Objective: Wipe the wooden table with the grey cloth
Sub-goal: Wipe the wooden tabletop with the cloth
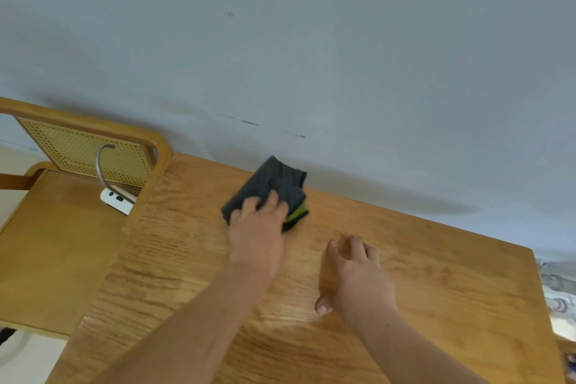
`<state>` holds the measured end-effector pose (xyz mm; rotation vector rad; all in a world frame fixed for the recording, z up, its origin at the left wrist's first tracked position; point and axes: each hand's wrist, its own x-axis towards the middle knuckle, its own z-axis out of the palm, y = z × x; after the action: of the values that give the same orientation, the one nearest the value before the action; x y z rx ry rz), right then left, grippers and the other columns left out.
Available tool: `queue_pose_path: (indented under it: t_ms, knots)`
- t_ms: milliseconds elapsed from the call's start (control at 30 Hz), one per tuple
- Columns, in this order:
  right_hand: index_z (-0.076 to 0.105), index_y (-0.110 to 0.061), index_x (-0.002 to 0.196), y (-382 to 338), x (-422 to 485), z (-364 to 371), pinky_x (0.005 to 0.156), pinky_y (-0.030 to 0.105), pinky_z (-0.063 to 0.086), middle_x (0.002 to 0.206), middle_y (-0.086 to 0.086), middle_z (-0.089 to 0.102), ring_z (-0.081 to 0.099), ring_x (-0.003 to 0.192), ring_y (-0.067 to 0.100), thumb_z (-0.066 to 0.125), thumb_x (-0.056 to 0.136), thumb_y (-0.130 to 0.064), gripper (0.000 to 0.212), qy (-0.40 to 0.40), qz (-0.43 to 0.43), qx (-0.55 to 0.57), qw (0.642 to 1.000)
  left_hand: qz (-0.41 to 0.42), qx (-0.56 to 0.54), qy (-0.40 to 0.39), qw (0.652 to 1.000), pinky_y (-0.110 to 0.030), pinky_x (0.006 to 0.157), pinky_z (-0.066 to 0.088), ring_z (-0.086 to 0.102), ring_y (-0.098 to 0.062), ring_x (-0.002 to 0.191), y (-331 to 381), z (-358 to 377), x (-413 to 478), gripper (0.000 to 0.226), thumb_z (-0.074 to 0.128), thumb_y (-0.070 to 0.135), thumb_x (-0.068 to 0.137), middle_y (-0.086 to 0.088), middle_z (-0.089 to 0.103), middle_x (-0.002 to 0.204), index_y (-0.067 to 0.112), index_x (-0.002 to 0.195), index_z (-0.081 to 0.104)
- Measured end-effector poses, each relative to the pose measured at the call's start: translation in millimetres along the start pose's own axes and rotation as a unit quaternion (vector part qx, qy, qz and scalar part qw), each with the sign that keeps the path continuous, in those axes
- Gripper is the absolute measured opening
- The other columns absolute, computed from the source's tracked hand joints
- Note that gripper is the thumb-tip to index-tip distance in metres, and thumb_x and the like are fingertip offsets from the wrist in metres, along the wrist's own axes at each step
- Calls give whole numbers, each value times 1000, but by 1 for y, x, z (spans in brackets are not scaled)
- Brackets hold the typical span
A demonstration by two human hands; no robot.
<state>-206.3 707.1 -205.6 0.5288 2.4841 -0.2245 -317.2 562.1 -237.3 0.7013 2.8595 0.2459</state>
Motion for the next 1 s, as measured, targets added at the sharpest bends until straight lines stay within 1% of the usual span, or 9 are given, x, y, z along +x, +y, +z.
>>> queue_pose_path:
  t_ms: [167,267,400,467,567,633,767,933,1000]
  knots:
    - [38,-37,152,2,-5,0,98,44,55,166,1,6,5,154,27,84,71,-59,96,2,-11,-1,1000,268,22,-55,961,-43,108,39,32,-22,139,-1,4,-22,64,60,33,95,11,24,166,36,153,35]
    - [15,-38,161,7,-7,2,96,43,55,167,0,4,6,154,26,81,72,-62,113,22,-18,1,1000,173,30,-55,983,-41,107,43,35,-20,136,-20,-4,6,63,65,34,91,17,26,162,42,147,38]
    - [13,-37,161,9,-13,7,101,41,51,169,-3,2,4,156,22,82,74,-58,113,50,-22,43,998,25,-2,-29,999,-39,97,51,31,-26,136,26,5,-6,51,61,26,95,10,25,164,35,142,43]
    - [30,-34,155,17,-20,16,101,36,52,169,-10,3,11,156,15,80,79,-50,92,60,-20,102,993,88,-2,-42,995,-38,96,52,29,-25,136,53,18,-26,45,61,27,95,12,25,165,35,136,46]
    - [53,-39,133,51,-37,21,83,34,60,163,-19,15,37,142,8,73,85,-46,52,90,0,144,985,235,7,-52,971,-39,95,53,32,-22,131,54,27,-26,46,65,33,92,15,29,161,39,134,48]
    - [34,-44,150,89,-46,21,93,39,58,165,-16,11,24,150,12,72,85,-51,76,91,21,118,989,227,-3,-57,972,-39,90,56,37,-20,129,50,22,-6,47,65,39,92,18,33,154,41,136,48]
    - [9,-44,158,158,-54,15,113,50,44,171,-1,-7,-3,158,25,84,71,-60,117,51,124,87,987,66,-3,-15,998,-38,87,56,36,-27,127,96,22,-5,49,62,37,95,10,35,154,35,141,44]
    - [1,-43,160,186,-53,24,105,52,50,171,-5,-14,-10,158,22,85,66,-64,128,24,156,107,982,298,12,-68,952,-29,79,50,35,-21,127,133,40,-35,46,62,37,95,16,32,153,41,137,44]
    - [1,-43,161,187,-49,26,104,52,51,171,-6,-15,-12,158,22,87,67,-60,128,22,163,115,980,313,13,-67,947,-30,80,53,39,-20,125,122,37,-17,48,63,41,94,16,35,151,42,138,45]
